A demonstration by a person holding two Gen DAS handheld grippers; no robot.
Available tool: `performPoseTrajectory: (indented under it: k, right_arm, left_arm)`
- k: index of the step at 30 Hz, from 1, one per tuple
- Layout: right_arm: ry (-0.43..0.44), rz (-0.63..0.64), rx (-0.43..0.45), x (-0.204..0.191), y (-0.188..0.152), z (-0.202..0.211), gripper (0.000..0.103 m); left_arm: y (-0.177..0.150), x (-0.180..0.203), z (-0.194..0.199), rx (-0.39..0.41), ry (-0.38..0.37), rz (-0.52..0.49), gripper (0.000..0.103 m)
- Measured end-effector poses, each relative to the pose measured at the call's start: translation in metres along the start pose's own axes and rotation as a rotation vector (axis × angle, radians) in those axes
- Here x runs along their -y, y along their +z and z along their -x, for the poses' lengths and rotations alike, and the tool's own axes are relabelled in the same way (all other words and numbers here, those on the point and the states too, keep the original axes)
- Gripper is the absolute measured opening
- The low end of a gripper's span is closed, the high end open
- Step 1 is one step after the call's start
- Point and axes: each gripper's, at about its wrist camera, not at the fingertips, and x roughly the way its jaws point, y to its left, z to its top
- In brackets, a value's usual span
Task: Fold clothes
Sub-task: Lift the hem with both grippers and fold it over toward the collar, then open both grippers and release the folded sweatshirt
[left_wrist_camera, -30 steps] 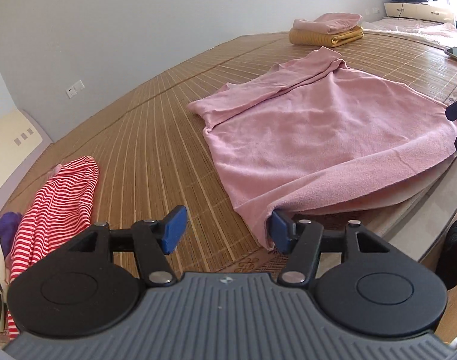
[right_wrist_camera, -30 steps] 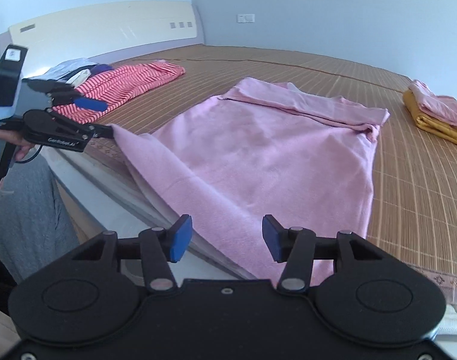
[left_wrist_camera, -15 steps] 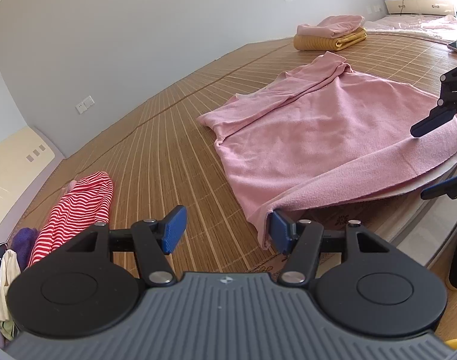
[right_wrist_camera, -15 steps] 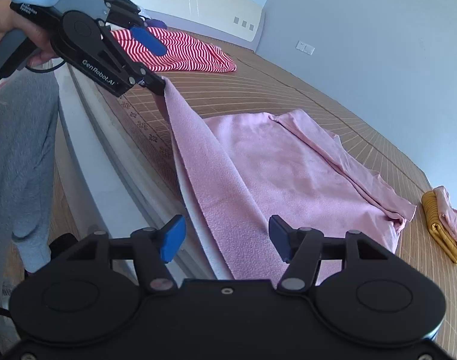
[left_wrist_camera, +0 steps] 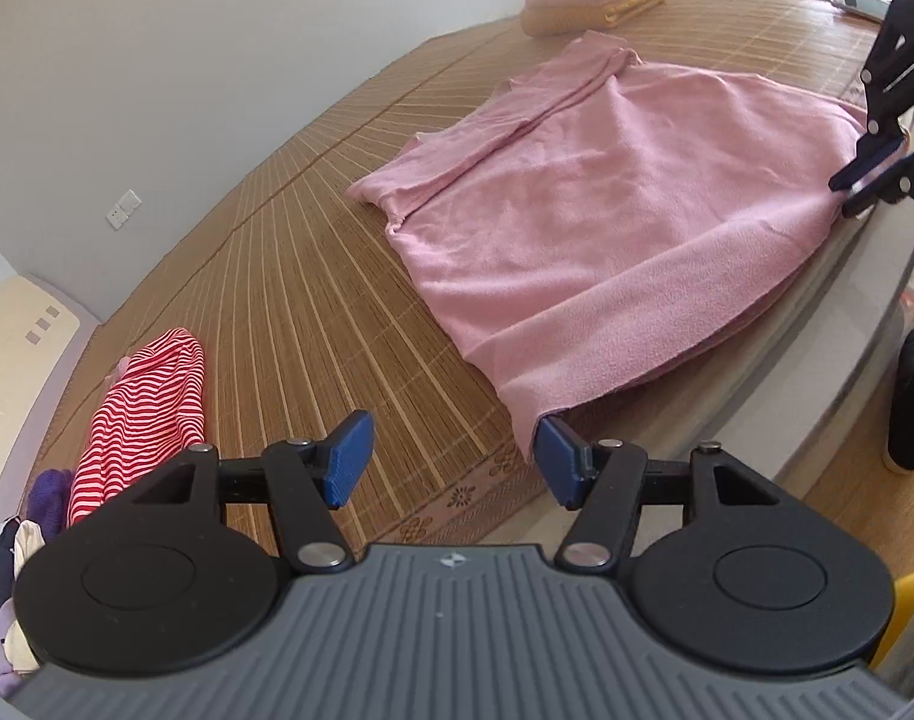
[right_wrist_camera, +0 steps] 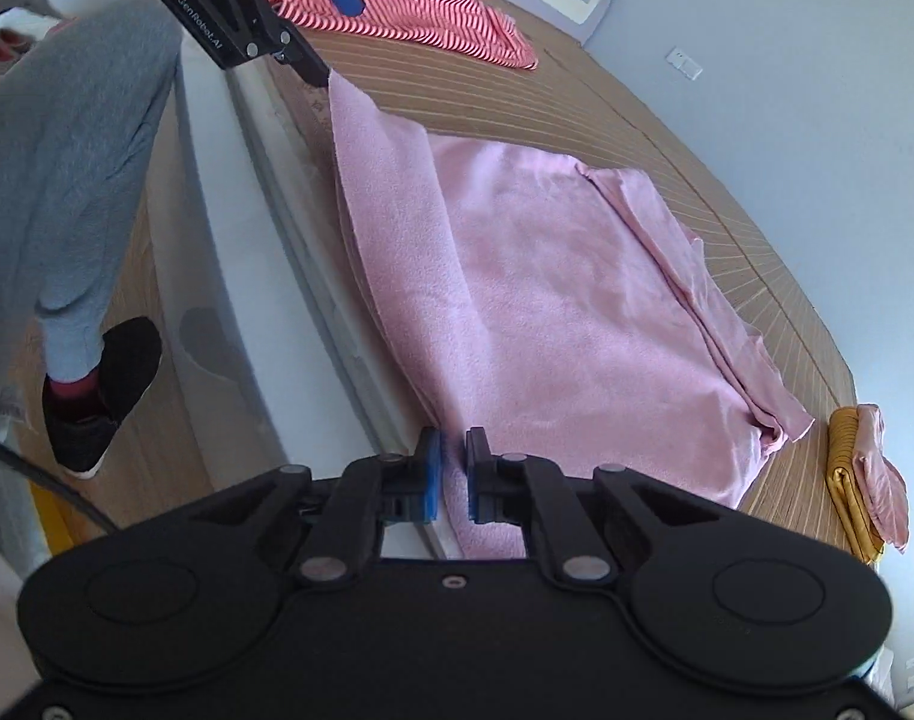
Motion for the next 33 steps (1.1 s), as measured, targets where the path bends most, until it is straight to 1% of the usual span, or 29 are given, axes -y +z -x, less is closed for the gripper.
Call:
performPoseTrajectory:
  k: [1, 2, 4, 6, 7, 8, 10, 11, 13, 14, 16, 17, 19, 21, 22, 23, 24, 25, 26, 28, 30, 31, 33]
  right_arm:
    - [0.025, 0.023, -0.026, -0.002, -0.003, -0.001, 0.01]
    - [0.047, 0.02, -0.035, -0.002, -0.005, 0.0, 0.01]
    - [0.09, 0.01, -0.047, -0.003, -0.01, 0.002, 0.01]
    - [0.116, -0.058, -0.003, 0.005, -0.014, 0.011, 0.011]
    - [0.125, -0.093, 0.017, 0.01, -0.015, 0.016, 0.015]
    - [0.111, -0.134, 0.034, 0.017, -0.016, 0.019, 0.022]
    - [0.044, -0.228, 0.062, 0.039, -0.015, 0.024, 0.025]
    - [0.017, -0.264, 0.073, 0.049, -0.014, 0.027, 0.03]
    - [-0.038, -0.363, 0.097, 0.075, -0.015, 0.028, 0.037]
    - [-0.051, -0.401, 0.105, 0.086, -0.015, 0.026, 0.038]
    - [-0.057, -0.494, 0.152, 0.115, -0.015, 0.023, 0.038]
    - [-0.06, -0.534, 0.172, 0.126, -0.014, 0.021, 0.038]
    - [-0.07, -0.627, 0.202, 0.155, -0.012, 0.012, 0.038]
    - [-0.082, -0.717, 0.227, 0.179, -0.009, -0.001, 0.038]
    - [-0.089, -0.795, 0.239, 0.198, -0.009, -0.014, 0.041]
    - [-0.097, -0.868, 0.233, 0.212, -0.008, -0.027, 0.048]
    - [-0.107, -0.941, 0.225, 0.226, -0.008, -0.041, 0.051]
    - [-0.125, -1.015, 0.213, 0.24, -0.008, -0.06, 0.053]
    - [-0.14, -1.054, 0.207, 0.248, -0.007, -0.074, 0.053]
    - [-0.171, -1.115, 0.176, 0.261, -0.007, -0.105, 0.053]
    - [-0.203, -1.149, 0.11, 0.268, -0.01, -0.135, 0.053]
    - [-0.219, -1.155, 0.077, 0.271, -0.011, -0.147, 0.053]
    - [-0.247, -1.095, 0.067, 0.276, -0.008, -0.159, 0.049]
  left_arm:
    - [-0.004, 0.001, 0.002, -0.02, -0.002, -0.016, 0.066]
    - [-0.009, 0.0, 0.005, -0.039, -0.005, -0.026, 0.066]
    - [-0.015, -0.003, 0.009, -0.056, -0.008, -0.016, 0.066]
    - [-0.02, -0.011, 0.013, -0.052, -0.023, 0.045, 0.067]
    - [-0.021, -0.015, 0.014, -0.044, -0.03, 0.075, 0.068]
    - [-0.021, -0.018, 0.015, -0.032, -0.038, 0.11, 0.069]
    - [-0.012, -0.027, 0.01, 0.018, -0.065, 0.175, 0.07]
    - [-0.007, -0.032, 0.008, 0.043, -0.079, 0.207, 0.071]
    - [0.001, -0.041, 0.003, 0.092, -0.105, 0.271, 0.072]
    - [0.013, -0.048, 0.0, 0.137, -0.124, 0.304, 0.073]
    - [0.036, -0.064, -0.008, 0.224, -0.163, 0.386, 0.079]
    - [0.046, -0.071, -0.015, 0.252, -0.177, 0.42, 0.083]
    - [0.068, -0.086, -0.036, 0.299, -0.203, 0.474, 0.084]
    - [0.096, -0.095, -0.062, 0.29, -0.22, 0.502, 0.084]
    - [0.108, -0.095, -0.076, 0.303, -0.216, 0.499, 0.084]
    - [0.12, -0.094, -0.094, 0.333, -0.207, 0.504, 0.085]
    - [0.131, -0.093, -0.112, 0.363, -0.199, 0.51, 0.089]
    - [0.14, -0.093, -0.129, 0.346, -0.206, 0.53, 0.089]
    - [0.152, -0.092, -0.153, 0.306, -0.235, 0.55, 0.089]
    - [0.164, -0.091, -0.19, 0.29, -0.273, 0.594, 0.089]
    - [0.171, -0.09, -0.228, 0.217, -0.236, 0.653, 0.089]
    - [0.17, -0.088, -0.248, 0.189, -0.206, 0.67, 0.089]
    - [0.167, -0.086, -0.27, 0.161, -0.198, 0.687, 0.089]
